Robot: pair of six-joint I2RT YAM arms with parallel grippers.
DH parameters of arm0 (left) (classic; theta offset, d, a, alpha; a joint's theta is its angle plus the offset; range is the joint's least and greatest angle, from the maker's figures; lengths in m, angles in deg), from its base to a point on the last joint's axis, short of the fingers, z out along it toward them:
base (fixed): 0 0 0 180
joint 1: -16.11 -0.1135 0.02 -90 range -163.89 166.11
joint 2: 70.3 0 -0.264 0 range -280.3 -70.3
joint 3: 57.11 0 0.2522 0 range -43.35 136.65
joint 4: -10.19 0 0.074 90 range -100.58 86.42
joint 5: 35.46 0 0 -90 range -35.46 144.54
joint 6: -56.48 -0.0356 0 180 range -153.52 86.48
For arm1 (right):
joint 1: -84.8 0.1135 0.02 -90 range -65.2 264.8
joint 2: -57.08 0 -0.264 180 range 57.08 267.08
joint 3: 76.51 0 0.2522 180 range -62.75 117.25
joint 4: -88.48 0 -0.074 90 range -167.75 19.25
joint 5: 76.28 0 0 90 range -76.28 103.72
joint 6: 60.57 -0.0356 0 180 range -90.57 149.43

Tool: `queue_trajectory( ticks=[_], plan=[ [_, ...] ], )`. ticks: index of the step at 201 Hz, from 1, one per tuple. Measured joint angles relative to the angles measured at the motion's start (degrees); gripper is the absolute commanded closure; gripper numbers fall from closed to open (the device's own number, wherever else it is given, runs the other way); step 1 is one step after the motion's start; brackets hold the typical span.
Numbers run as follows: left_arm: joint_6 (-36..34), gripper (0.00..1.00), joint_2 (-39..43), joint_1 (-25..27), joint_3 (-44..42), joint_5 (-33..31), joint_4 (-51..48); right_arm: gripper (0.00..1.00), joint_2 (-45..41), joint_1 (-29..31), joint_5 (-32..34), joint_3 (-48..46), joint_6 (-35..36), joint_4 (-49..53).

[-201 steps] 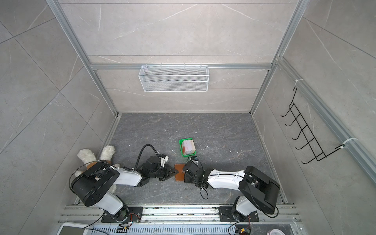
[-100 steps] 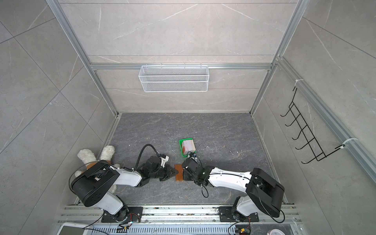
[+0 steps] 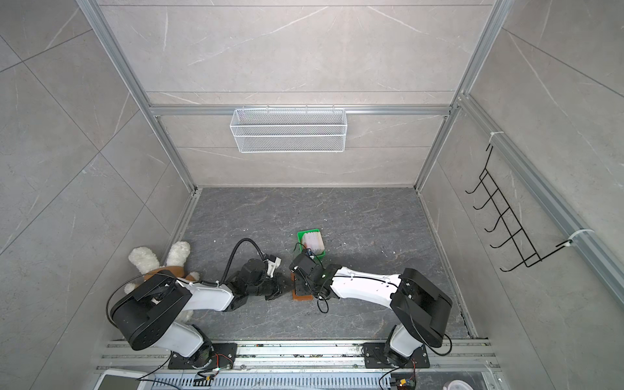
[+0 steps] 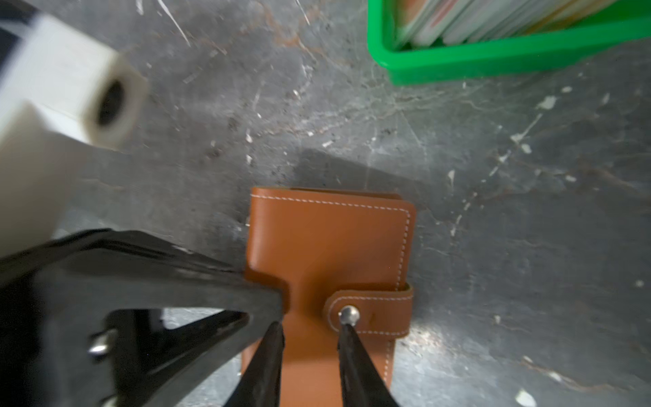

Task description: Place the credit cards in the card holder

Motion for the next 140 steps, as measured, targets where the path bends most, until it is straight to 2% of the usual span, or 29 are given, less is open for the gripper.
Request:
queue_trajectory(
  ticks=[72, 140],
  plan=[
    [0.0, 0.87, 0.6, 0.7, 0.0, -0.2, -0.5, 0.66, 3.1, 0.0, 1.0, 2.6, 2.3, 4.7],
    [0.0, 0.88, 0.6, 1.1, 0.0, -0.3, -1.2, 0.72, 3.7, 0.5, 3.7, 2.9, 2.6, 6.3]
  ],
)
